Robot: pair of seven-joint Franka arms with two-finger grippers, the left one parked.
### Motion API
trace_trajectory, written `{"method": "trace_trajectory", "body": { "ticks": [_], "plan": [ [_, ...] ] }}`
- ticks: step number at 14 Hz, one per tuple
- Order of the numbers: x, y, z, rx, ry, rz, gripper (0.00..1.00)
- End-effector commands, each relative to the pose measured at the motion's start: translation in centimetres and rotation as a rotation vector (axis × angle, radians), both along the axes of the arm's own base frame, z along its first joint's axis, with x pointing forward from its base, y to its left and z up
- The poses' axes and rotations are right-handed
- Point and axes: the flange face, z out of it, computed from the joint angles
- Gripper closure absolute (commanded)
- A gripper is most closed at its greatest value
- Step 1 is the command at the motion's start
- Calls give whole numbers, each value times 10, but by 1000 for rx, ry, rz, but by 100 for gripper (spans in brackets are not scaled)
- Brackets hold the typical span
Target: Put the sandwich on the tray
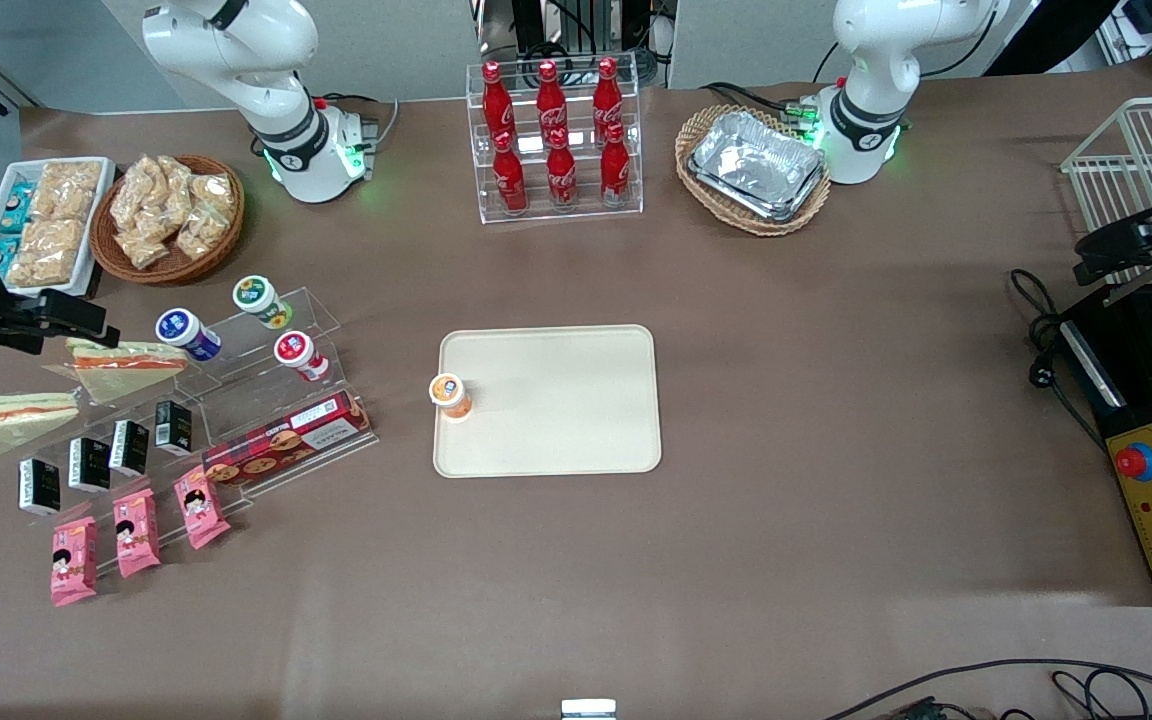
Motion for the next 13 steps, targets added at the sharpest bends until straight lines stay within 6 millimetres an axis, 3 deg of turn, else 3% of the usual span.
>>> {"method": "trace_trajectory", "body": {
  "ticks": [1, 7, 13],
  "plan": [
    [2, -3, 5, 20, -16, -5, 0],
    [-1, -8, 5, 13, -3, -3, 0],
    [-6, -50, 7, 16, -28, 112, 0]
  ]
}}
